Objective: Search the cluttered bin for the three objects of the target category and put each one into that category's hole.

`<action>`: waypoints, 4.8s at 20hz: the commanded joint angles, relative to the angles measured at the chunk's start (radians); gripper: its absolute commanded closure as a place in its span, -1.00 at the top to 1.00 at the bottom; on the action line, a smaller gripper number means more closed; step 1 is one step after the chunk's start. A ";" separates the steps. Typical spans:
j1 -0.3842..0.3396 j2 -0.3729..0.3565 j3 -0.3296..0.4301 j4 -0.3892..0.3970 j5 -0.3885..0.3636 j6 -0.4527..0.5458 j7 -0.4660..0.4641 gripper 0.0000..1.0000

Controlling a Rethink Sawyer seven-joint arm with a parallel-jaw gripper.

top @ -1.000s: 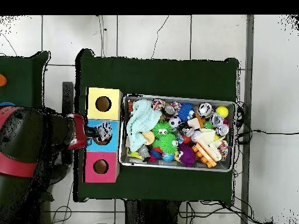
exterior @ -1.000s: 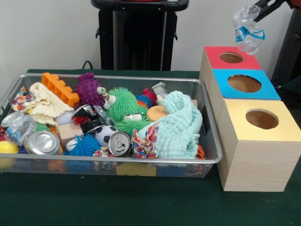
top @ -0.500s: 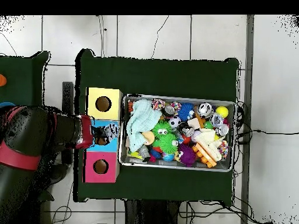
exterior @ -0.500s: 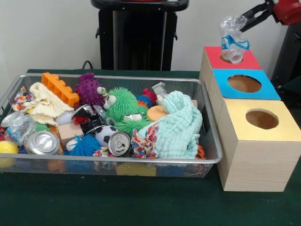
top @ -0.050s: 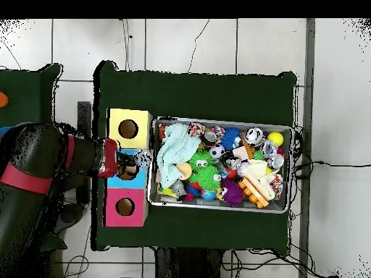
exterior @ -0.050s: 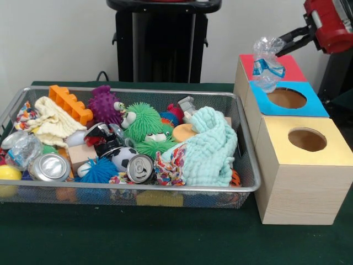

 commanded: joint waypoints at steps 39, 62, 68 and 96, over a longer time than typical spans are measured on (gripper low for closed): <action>-0.084 0.047 -0.109 -0.315 0.058 0.307 0.381 -1.00; 0.090 -0.227 0.140 0.349 -0.129 -0.284 0.192 -1.00; 0.096 -0.190 0.131 0.338 -0.139 -0.290 0.228 -1.00; 0.073 -0.043 0.083 0.124 -0.024 -0.091 0.378 -1.00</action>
